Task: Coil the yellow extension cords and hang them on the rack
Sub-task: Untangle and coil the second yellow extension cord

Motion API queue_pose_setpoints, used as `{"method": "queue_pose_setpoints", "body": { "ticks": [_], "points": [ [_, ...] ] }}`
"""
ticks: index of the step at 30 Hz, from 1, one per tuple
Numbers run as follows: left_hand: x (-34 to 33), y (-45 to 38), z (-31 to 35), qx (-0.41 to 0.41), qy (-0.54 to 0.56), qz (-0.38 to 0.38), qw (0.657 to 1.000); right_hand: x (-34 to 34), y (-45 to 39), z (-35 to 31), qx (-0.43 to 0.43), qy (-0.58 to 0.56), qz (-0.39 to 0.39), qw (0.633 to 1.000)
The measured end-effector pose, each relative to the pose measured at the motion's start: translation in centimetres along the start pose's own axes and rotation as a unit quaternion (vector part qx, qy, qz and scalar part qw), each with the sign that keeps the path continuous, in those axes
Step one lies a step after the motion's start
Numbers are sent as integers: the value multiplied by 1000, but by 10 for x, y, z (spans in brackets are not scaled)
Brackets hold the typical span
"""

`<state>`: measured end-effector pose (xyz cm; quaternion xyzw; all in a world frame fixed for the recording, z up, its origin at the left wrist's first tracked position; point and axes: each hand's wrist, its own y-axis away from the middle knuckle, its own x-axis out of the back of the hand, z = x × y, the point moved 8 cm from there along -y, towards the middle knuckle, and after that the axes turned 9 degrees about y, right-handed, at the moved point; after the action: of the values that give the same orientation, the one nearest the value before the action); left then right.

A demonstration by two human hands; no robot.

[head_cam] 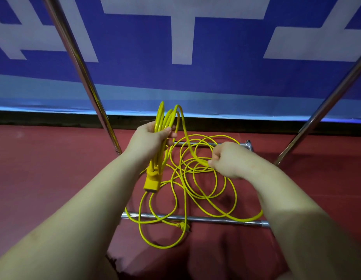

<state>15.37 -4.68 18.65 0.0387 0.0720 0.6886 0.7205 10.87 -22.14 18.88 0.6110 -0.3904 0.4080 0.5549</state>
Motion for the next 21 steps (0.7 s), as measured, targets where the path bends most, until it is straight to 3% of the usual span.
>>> {"method": "queue_pose_setpoints", "body": {
  "ticks": [3, 6, 9, 13, 18, 21],
  "points": [
    [-5, 0, -4, 7, 12, -14, 1000, -9, 7, -19, 99, -76, -75, 989],
    [-14, 2, -11, 27, 19, -47, 998, 3, 7, -22, 138, -187, -36, 972],
    [-32, 11, -15, 52, 25, -117, 991, 23, 1, -9, 114, -249, 74, 959],
    [-55, 24, -14, 87, 68, -208, 972, 39, 0, 13, 63, -247, 207, 945],
    [-74, 39, -15, 103, 53, -263, 958, 40, -1, 33, -7, -273, 243, 931],
    [-71, 35, -12, 97, 73, -245, 962, 39, 2, 38, -29, -247, 243, 937]
  ]
}}
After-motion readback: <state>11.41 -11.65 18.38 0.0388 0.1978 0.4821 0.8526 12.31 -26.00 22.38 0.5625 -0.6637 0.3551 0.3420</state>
